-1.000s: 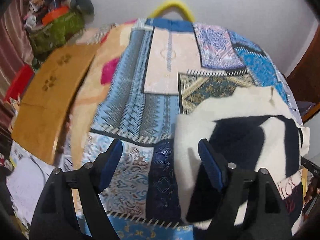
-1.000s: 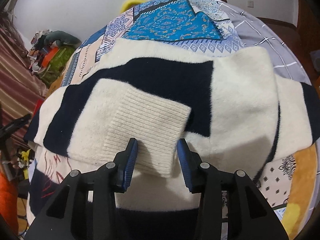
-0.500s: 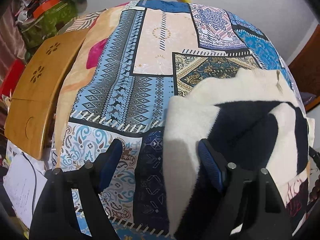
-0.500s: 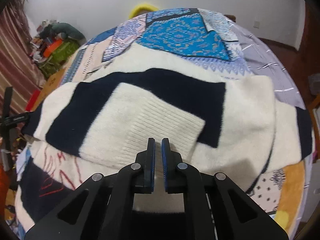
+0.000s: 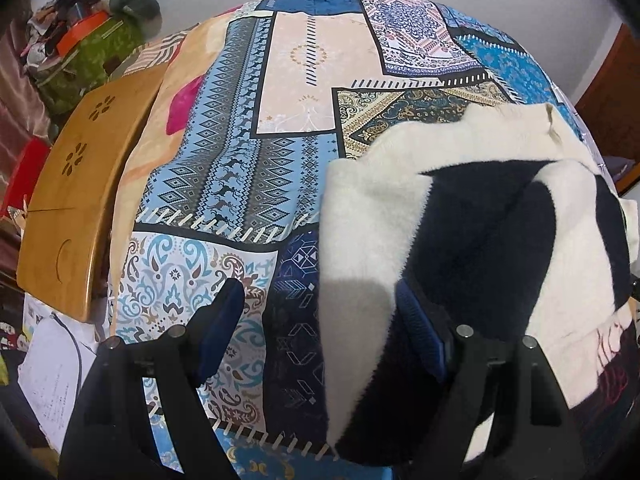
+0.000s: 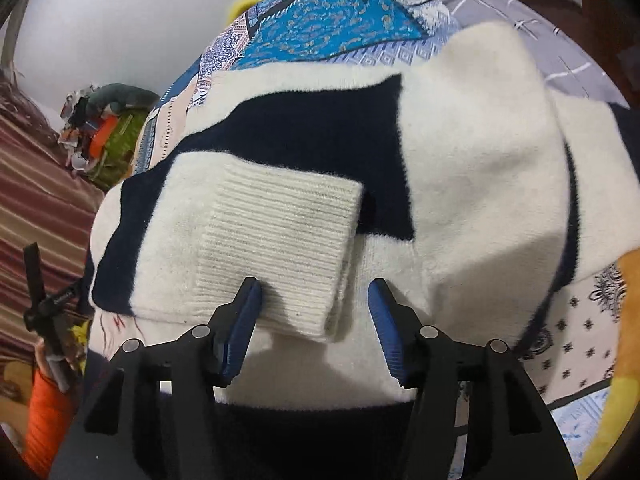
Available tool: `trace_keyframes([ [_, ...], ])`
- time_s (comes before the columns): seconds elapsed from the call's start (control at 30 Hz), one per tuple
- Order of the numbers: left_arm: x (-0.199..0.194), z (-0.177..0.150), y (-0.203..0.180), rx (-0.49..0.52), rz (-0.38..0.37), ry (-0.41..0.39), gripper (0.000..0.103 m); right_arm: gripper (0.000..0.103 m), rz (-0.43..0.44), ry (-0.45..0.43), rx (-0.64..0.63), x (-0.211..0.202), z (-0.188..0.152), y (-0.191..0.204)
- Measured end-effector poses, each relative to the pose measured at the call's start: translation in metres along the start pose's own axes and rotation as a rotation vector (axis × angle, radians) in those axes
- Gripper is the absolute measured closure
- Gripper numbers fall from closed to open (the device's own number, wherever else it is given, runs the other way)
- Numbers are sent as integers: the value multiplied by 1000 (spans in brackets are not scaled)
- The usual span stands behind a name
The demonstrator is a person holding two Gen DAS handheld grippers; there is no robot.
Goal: Fold small clothes
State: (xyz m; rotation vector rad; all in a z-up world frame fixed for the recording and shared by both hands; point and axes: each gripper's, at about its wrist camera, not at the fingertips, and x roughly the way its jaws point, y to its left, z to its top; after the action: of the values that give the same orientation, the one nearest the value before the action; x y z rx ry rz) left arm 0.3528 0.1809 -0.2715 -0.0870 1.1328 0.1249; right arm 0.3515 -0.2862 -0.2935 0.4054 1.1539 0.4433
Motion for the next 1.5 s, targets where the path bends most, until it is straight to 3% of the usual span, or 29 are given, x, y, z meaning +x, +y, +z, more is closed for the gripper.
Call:
trace_keyframes([
  [0.03,0,0,-1,2,2,0,24,62,11,-1,-4,0,0,1],
  [0.17,0,1,-2,3,5,1,24,74,38,-1,-17,0,-1,7],
  [0.23,0,1,-2,1,4,1,24,86,47,-8,-14,-2,-1,9],
  [0.4,-8,5,4,-14,-1,-7,25,96,25,-55,-23,-14,5,12],
  [0.63,-22,17,17,-52,10,-45,25,97,-16,-202,-83,-57,24,21],
  [0.83,-21,20,16,-73,-23,-41,25,97,-116,-288,-142,-77,33,26],
  [1.03,-3,13,2,-36,-1,4,25,100,-217,-237,-89,-60,36,4],
  [1.17,5,8,2,-42,-1,12,24,99,-210,-154,-69,-44,29,-13],
  [1.37,1,3,-7,6,30,-1,22,98,-217,-133,-86,-45,21,-18],
  [1.47,-4,1,-14,40,42,-8,22,88,-232,-146,-72,-54,22,-22],
  [1.5,-7,1,-19,55,44,-11,22,78,-234,-153,-67,-57,21,-23],
])
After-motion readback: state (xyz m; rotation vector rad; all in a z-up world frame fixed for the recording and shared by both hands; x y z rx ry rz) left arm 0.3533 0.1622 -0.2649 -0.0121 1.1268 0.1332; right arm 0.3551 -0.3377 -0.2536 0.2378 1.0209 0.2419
